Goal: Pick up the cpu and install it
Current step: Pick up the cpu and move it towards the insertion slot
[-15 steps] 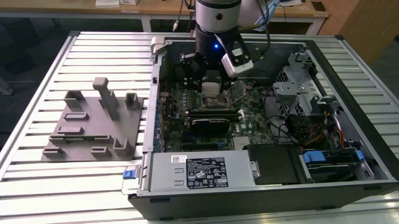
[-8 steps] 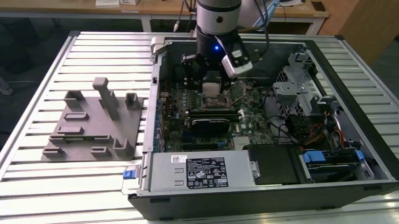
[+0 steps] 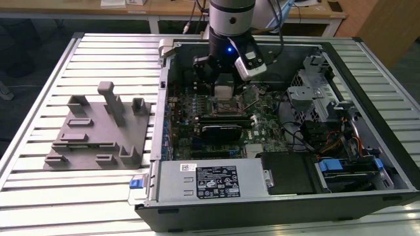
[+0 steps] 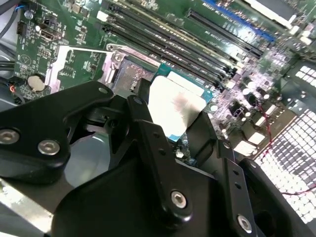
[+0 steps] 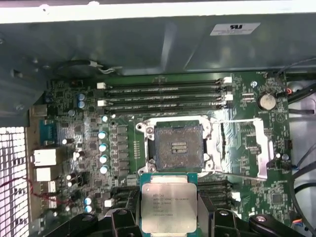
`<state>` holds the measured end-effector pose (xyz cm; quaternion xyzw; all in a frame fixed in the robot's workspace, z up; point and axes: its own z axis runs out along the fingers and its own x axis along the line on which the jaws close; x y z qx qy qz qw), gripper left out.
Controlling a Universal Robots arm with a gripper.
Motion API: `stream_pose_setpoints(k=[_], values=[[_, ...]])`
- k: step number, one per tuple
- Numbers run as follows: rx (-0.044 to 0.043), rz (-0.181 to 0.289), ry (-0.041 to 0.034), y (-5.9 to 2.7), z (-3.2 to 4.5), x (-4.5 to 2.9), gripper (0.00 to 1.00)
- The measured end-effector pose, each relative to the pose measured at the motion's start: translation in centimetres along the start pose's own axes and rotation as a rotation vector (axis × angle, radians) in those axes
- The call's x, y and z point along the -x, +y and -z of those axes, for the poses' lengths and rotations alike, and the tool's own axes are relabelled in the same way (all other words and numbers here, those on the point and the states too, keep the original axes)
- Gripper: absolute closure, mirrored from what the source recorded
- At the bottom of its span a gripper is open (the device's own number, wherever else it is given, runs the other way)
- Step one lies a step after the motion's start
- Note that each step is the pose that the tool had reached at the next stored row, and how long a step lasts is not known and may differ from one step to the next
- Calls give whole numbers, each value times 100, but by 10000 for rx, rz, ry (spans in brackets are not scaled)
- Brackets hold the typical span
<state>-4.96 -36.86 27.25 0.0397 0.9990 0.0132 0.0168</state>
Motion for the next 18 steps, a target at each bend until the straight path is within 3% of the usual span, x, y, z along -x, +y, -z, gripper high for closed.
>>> stream_pose_setpoints(k=[8,18], values=[[0,14,-2,72,-55,56,46],[12,173,-76,107,-170,95,46]])
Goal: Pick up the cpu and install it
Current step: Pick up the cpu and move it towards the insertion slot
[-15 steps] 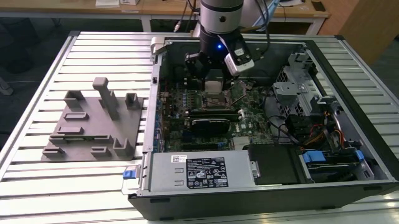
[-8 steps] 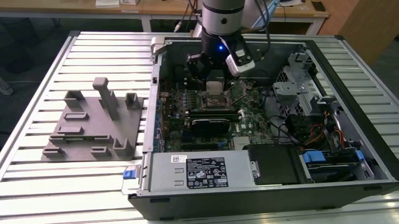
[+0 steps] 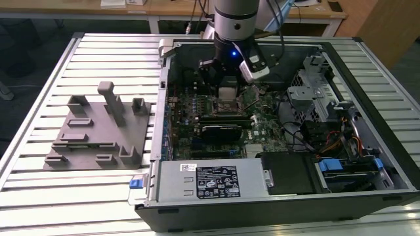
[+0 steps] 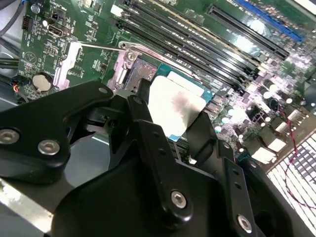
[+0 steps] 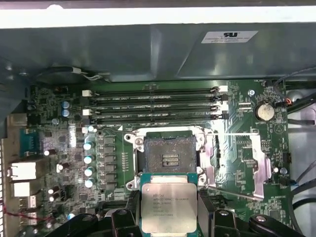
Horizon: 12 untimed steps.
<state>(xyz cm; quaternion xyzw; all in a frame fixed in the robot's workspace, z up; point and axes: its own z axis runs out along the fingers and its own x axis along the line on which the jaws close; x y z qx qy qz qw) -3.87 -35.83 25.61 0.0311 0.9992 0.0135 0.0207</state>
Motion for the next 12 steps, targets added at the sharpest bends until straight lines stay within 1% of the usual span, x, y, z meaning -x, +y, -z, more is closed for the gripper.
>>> stream_pose_setpoints(k=[3,6,12], values=[[10,188,-23,3,-34,3,46],[20,397,-24,7,-68,12,46],[14,427,-22,62,-119,49,46]])
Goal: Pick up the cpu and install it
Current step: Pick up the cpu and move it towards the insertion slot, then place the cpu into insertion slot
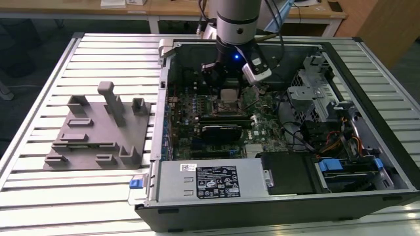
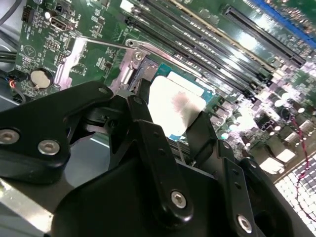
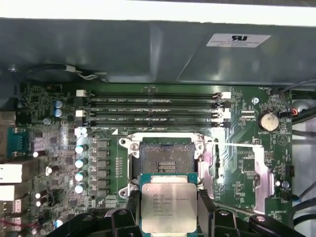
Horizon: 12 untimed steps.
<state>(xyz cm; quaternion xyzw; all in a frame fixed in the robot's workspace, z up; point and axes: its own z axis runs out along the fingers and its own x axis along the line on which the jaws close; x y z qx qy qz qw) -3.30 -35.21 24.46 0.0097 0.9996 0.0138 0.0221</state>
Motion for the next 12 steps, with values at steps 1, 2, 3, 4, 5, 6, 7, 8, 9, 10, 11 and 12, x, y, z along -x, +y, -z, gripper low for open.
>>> stream_pose_setpoints(k=[1,2,3,4,5,6,7,8,9,10,11,12], values=[[-14,2,-1,7,-9,7,46],[-32,2,-1,13,-16,15,46],[-43,2,-1,19,-22,21,46],[-48,1,-1,25,-27,23,46],[-50,1,-1,30,-30,23,46],[-48,2,-2,32,-33,23,46],[-49,3,-2,32,-33,23,46],[-51,3,-1,35,-34,23,46],[-51,3,-1,36,-36,23,46],[-51,3,-1,37,-36,23,46],[-51,3,-1,37,-36,23,46],[-50,3,-2,37,-36,23,46]])
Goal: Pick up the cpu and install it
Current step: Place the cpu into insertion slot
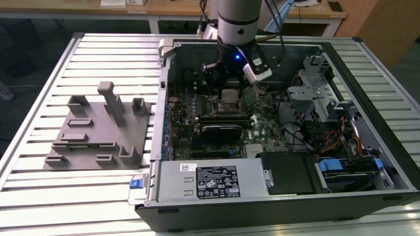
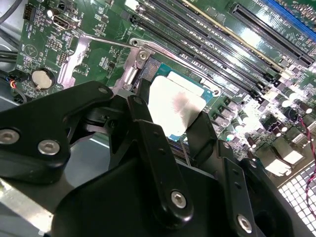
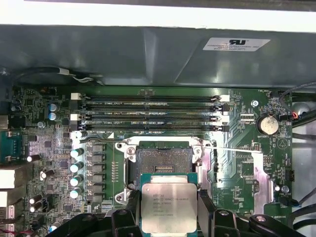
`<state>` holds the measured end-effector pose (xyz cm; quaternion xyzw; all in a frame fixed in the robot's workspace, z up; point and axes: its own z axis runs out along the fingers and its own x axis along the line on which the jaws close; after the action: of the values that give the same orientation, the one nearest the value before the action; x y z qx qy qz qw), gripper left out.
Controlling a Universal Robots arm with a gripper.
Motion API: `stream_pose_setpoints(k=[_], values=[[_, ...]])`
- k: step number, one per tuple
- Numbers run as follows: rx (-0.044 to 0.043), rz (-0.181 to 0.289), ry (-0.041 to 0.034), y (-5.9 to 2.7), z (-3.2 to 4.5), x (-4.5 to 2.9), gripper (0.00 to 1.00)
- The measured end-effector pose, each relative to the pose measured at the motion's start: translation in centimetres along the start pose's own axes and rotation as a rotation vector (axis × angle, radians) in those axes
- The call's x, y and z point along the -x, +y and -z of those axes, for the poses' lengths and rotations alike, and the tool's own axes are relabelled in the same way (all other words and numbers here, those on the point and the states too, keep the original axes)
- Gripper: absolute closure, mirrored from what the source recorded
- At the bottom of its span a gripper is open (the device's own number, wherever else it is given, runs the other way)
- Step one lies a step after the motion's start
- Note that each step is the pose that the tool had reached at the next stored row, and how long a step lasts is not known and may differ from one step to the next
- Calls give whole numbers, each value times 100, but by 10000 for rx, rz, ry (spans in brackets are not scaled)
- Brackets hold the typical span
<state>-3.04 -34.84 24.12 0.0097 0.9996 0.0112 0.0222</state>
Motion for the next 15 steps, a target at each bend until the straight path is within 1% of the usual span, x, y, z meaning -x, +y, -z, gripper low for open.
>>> stream_pose_setpoints(k=[8,15], values=[[-1,-10,0,1,-1,0,46],[-21,-458,-10,1,-1,0,46]])
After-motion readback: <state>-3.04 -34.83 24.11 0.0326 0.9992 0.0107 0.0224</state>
